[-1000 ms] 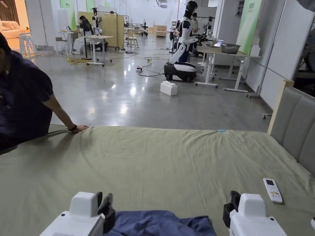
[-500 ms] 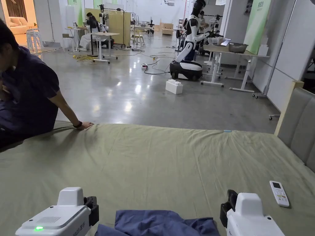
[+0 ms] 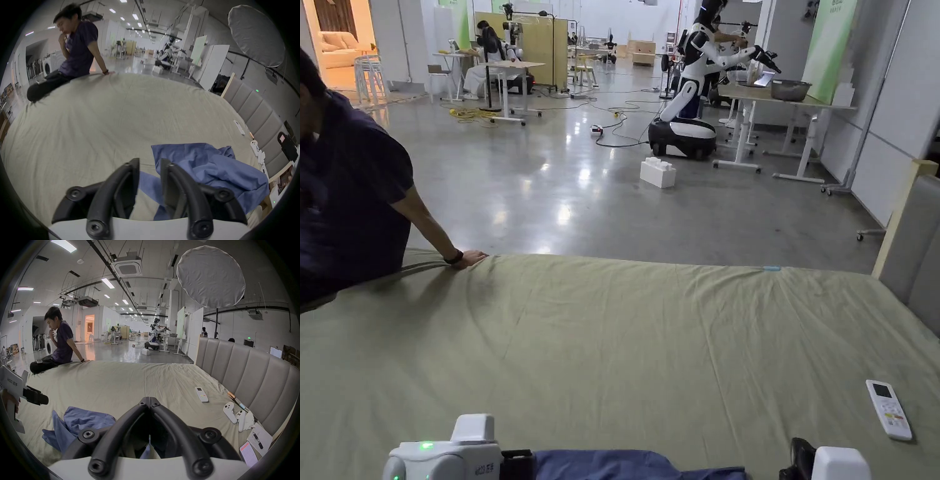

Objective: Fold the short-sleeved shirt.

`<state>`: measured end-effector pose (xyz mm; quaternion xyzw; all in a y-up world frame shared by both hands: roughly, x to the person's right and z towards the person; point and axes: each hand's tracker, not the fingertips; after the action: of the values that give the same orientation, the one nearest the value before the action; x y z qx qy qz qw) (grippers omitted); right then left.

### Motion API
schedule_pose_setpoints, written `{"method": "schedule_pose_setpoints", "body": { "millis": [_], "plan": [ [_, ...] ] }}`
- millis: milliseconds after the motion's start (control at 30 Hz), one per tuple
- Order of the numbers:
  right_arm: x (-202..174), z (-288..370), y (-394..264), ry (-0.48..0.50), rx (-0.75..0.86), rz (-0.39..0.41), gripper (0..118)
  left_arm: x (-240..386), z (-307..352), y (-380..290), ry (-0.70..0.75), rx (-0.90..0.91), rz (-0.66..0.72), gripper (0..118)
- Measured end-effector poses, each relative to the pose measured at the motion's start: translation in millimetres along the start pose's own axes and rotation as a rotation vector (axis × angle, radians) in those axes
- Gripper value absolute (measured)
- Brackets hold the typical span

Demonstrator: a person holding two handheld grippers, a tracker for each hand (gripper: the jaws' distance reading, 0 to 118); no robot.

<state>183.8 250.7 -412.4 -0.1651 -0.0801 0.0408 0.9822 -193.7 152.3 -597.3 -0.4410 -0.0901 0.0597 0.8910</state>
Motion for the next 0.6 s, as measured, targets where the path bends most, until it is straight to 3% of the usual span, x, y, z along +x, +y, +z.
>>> {"method": "schedule_pose_setpoints", "body": {
  "millis": [100,133,267,300,467,533,600],
  "plan": [
    [16,-27,-16,0.015,-0.007,0.001,1,1,-24,-5,0.075,-0.056,-0.029,84],
    [19,-31,-20,0.010,-0.021,0.002,1,1,-30,-7,0.096,-0.081,-0.036,87],
    [31,-46,-35,0.002,-0.055,0.013,1,-3,-43,-26,0.199,-0.194,0.002,87],
    [27,-45,-31,-0.011,-0.061,0.042,1,-2,-45,-31,0.180,-0.185,-0.004,87],
    [22,-62,-34,-0.002,-0.094,0.041,1,14,-37,-39,0.203,-0.143,-0.063,87],
    [21,-77,-35,0.009,-0.126,0.050,1,15,-36,-41,0.190,-0.138,-0.058,82],
    [17,-90,-35,0.016,-0.156,0.055,1,21,-31,-42,0.165,-0.131,-0.089,71]
  ]
}}
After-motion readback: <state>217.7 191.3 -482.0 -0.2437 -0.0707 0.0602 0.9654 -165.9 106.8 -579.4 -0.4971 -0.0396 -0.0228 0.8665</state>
